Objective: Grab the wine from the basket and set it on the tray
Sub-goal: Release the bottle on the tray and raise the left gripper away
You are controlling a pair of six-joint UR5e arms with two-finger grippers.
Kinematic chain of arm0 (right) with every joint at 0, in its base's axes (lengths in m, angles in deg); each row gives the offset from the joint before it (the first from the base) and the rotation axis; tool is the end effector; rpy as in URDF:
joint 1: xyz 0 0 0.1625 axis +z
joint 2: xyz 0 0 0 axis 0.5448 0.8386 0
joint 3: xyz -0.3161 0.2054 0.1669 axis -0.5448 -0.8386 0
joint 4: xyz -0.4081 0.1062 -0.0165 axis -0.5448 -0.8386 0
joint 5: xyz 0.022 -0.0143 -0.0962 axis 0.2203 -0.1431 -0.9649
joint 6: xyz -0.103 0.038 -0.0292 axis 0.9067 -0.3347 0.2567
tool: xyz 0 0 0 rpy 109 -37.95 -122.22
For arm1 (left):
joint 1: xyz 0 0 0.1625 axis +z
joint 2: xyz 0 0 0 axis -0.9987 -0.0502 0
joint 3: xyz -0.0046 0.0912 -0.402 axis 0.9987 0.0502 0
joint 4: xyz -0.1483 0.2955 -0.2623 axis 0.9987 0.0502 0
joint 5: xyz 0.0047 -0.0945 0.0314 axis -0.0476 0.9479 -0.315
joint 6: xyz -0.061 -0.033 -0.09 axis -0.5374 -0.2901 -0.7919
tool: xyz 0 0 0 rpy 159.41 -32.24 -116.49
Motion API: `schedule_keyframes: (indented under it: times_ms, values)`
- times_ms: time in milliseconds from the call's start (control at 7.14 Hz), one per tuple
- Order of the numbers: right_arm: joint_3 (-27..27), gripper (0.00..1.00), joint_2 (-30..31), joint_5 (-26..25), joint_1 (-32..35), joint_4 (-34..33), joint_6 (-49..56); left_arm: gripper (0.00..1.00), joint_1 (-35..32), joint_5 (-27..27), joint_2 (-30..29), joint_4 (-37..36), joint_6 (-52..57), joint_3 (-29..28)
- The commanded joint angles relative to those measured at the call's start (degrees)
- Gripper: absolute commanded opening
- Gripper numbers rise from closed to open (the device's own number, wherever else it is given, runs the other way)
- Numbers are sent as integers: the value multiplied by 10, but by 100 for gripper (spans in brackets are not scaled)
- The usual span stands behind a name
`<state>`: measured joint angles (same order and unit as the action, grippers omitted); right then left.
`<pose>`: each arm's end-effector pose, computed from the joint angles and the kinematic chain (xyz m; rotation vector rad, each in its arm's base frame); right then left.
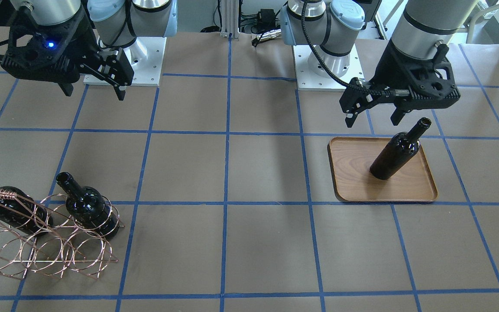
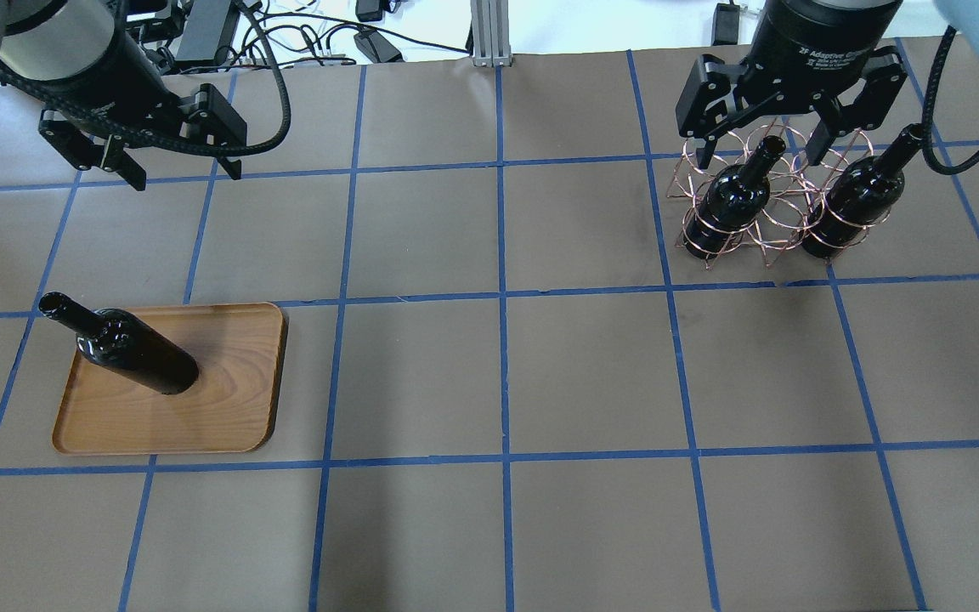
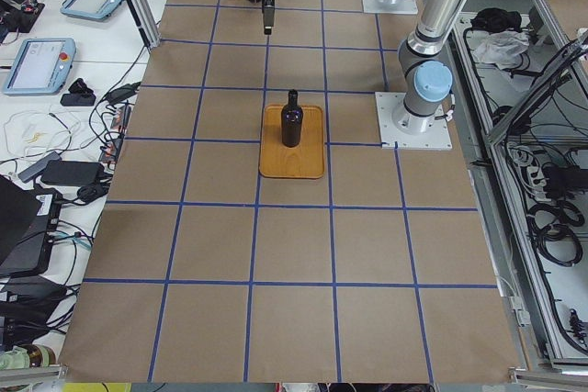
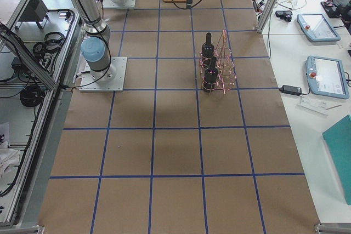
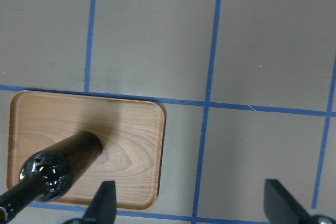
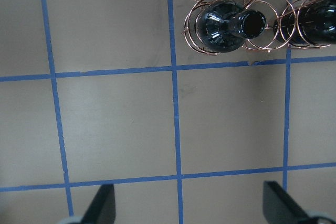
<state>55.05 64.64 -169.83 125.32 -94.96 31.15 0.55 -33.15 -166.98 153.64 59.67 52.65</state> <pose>0.1493 -0.5007 0.5103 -0.0737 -3.1026 -0.0146 -0.1033 -0.5152 0.4794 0.1075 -3.1335 0.1393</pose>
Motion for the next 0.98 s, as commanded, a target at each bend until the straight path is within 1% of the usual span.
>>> schedule_keyframes:
  times_ms: [0, 280, 560, 700, 840]
  values:
    - [0, 100, 0, -1, 0, 0, 0, 100, -11, 7, 21, 6, 0, 5]
    - [0, 100, 0, 0, 1, 1, 0, 100, -11, 2, 33, 30, 2, 11]
    - [0, 100, 1, 0, 1, 0, 0, 100, -10, 0, 34, 34, 3, 15]
    - [-2, 100, 5, -5, 1, 0, 0, 100, -9, 0, 38, 34, 3, 20]
    - [-2, 100, 19, -26, 2, 0, -1, 100, -10, 0, 38, 34, 3, 22]
